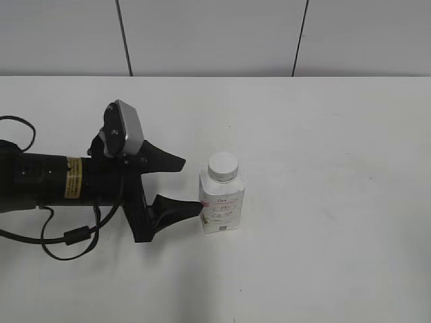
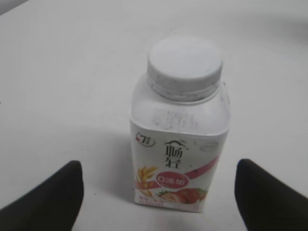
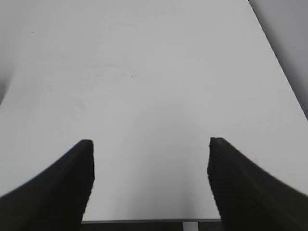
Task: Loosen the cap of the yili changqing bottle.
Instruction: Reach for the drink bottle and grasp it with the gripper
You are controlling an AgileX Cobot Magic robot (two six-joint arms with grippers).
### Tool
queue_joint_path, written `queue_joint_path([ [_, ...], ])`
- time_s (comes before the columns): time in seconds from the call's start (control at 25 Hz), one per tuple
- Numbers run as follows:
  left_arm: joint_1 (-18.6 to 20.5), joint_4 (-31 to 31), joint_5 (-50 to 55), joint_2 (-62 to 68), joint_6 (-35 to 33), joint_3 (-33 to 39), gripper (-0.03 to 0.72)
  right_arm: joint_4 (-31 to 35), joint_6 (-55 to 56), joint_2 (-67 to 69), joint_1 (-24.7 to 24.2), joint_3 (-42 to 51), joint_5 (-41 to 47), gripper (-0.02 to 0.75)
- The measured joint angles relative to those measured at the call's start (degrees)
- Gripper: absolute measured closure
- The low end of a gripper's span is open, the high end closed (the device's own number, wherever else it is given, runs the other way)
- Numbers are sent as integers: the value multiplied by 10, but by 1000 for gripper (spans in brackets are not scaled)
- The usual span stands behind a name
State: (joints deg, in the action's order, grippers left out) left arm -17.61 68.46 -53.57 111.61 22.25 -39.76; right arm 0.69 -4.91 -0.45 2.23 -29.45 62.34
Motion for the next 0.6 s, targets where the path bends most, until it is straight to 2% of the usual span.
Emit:
queue_joint_path([
  [0.36, -29, 6, 0, 39, 7, -47, 102, 0, 0, 0, 0, 0, 0, 160],
  [0.6, -41, 3, 0, 53, 9, -50, 102, 0, 0, 0, 0, 0, 0, 160],
])
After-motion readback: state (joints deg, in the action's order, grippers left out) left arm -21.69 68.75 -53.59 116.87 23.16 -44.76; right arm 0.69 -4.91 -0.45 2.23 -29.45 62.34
